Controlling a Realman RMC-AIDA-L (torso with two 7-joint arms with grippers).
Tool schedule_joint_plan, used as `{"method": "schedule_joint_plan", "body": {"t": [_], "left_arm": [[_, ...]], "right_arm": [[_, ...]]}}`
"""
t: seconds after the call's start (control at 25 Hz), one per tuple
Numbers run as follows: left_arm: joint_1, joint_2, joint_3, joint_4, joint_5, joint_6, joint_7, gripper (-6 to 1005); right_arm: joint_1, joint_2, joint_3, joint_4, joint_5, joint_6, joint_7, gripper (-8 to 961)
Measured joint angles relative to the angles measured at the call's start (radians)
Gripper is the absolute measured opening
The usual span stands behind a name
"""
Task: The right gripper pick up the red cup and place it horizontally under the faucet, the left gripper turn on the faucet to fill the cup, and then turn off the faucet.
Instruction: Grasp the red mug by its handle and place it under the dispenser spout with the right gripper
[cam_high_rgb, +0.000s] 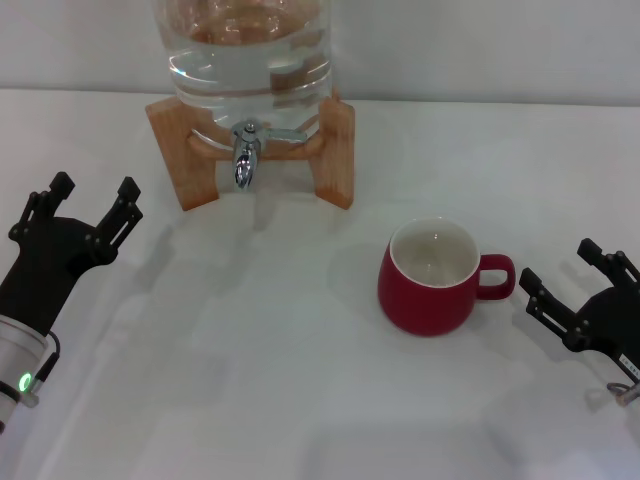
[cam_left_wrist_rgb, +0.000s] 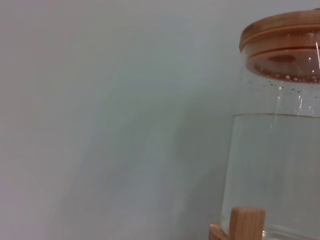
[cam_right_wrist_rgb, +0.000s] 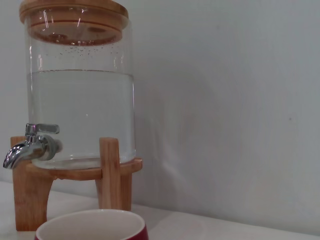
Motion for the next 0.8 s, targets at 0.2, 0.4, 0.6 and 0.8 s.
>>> {"method": "schedule_joint_plan", "body": {"t": [0.2,0.4,0.6,0.8], "left_arm": [[0.000,0.000,0.000,0.000,-0.001,0.000,0.000,886],[0.000,0.000,0.000,0.000,-0.002,0.000,0.000,886],[0.000,0.000,0.000,0.000,-0.002,0.000,0.000,886],[0.000,0.000,0.000,0.000,-0.002,0.000,0.000,886]], "right_arm": [[0.000,0.000,0.000,0.000,0.000,0.000,0.000,825],[0.000,0.000,0.000,0.002,0.000,0.000,0.000,825],[-0.002,0.001,0.000,0.007,0.000,0.000,0.000,825],[-0.013,0.001,-0.007,0.008,0.000,0.000,0.001,825]]}}
